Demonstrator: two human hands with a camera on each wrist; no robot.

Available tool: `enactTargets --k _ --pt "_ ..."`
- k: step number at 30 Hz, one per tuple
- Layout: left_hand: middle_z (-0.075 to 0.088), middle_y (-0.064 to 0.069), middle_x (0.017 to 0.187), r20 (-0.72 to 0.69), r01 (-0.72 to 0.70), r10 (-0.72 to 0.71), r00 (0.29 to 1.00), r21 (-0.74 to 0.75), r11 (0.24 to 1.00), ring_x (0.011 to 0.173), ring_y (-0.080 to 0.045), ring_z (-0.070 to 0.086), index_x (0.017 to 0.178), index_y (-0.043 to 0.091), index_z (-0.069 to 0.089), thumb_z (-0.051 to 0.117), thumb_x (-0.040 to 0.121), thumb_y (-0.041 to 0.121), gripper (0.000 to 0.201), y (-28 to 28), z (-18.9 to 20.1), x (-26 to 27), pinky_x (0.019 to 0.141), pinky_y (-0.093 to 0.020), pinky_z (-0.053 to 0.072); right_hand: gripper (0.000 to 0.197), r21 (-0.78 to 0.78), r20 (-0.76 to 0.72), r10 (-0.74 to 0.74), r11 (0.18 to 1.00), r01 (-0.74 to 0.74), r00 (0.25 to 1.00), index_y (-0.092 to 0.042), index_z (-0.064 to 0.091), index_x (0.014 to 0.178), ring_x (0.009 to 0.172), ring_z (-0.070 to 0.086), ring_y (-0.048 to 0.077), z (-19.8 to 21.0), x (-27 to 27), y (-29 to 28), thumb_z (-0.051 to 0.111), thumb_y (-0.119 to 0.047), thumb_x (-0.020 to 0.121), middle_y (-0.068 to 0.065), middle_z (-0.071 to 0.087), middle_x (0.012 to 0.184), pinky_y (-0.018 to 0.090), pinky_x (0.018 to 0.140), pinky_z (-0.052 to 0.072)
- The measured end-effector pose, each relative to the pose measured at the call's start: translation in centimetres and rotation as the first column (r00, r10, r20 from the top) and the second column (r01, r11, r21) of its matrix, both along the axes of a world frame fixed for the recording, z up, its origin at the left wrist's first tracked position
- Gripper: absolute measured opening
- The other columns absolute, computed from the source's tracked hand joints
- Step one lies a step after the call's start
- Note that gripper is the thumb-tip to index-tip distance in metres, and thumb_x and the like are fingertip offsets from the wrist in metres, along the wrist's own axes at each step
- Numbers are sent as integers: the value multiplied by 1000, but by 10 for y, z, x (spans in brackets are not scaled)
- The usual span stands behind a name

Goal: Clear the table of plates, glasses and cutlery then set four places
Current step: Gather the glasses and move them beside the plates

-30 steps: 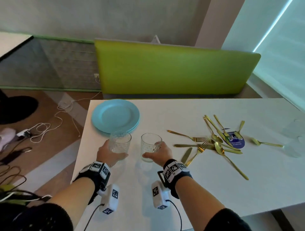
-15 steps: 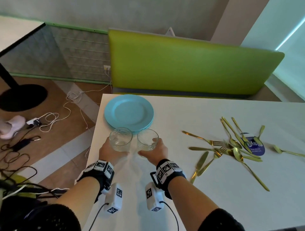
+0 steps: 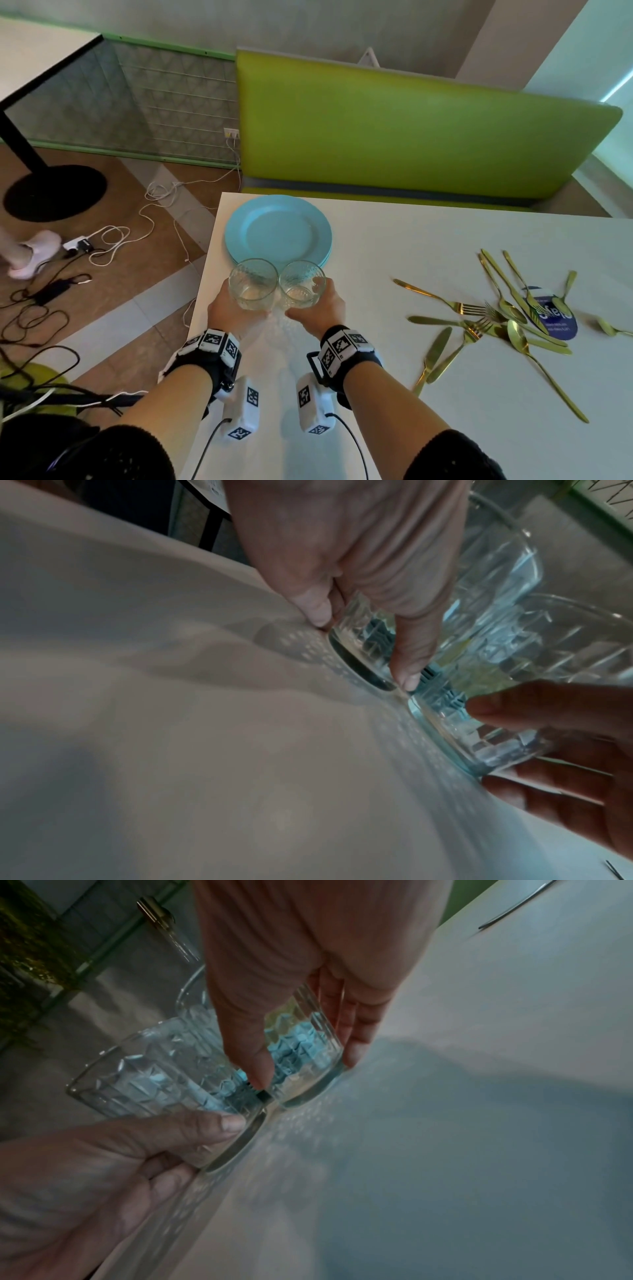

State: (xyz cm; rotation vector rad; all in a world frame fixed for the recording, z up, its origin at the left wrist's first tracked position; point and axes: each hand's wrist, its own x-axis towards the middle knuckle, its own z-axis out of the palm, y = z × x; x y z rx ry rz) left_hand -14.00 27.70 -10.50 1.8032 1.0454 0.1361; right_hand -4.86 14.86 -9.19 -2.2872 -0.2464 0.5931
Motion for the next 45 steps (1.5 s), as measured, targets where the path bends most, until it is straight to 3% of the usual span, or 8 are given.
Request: enactTargets --k 3,12,15,20,25,33,41,45 --pt "63 -7 120 3 -24 24 1000 -23 999 114 -28 59 119 18 54 78 43 35 81 0 0 1 99 -35 46 76 3 -6 -3 1000 3 1000 -18 41 132 116 54 21 -1 2 2 80 -23 67 4 56 127 23 90 42" --pt "63 -5 116 51 -19 18 999 28 999 114 -27 59 120 15 53 83 49 27 78 -3 2 1 94 -35 47 83 31 -80 -11 999 14 997 -20 39 135 118 53 21 0 3 -1 84 -20 65 5 57 128 24 94 43" --pt "47 -9 139 75 7 -11 997 52 999 134 -28 41 138 12 36 89 34 40 120 -3 2 -5 109 -42 37 97 -41 -116 45 998 -50 992 -19 27 143 125 47 23 6 4 -7 84 -20 65 9 50 135 29 99 42" --pt "16 -12 154 96 -25 8 995 179 984 144 -28 9 148 13 12 94 39 33 138 -4 58 -13 118 -46 15 108 -137 -94 76 987 -89 993 -15 13 149 135 38 27 47 19 -30 83 -20 68 13 38 145 37 109 38" --pt "26 -13 151 234 -25 -41 971 272 962 142 -32 15 148 7 15 61 28 74 145 -26 125 9 114 -41 17 97 -111 -9 17 994 -17 1000 -15 20 147 130 45 27 98 43 -67 81 -18 71 12 44 142 36 104 40" --pt "65 -13 118 264 266 -332 906 254 930 114 -30 56 113 5 61 56 91 38 40 -130 153 111 97 -32 40 67 -110 145 -155 979 172 977 -16 45 134 123 51 21 148 86 -197 76 -32 76 6 54 133 31 101 42" --pt "68 0 90 209 618 -639 740 160 769 85 -20 62 75 22 58 50 93 36 24 -291 139 215 81 -29 48 53 -226 113 -443 860 457 889 -11 56 126 121 53 24 122 149 -396 70 -33 80 8 57 131 33 102 44" --pt "66 2 84 194 674 -685 702 129 728 78 -18 61 79 19 59 50 94 35 24 -364 134 273 85 -33 52 53 -222 78 -620 752 620 780 -11 54 128 124 51 24 99 183 -493 70 -30 81 8 55 134 33 106 40"
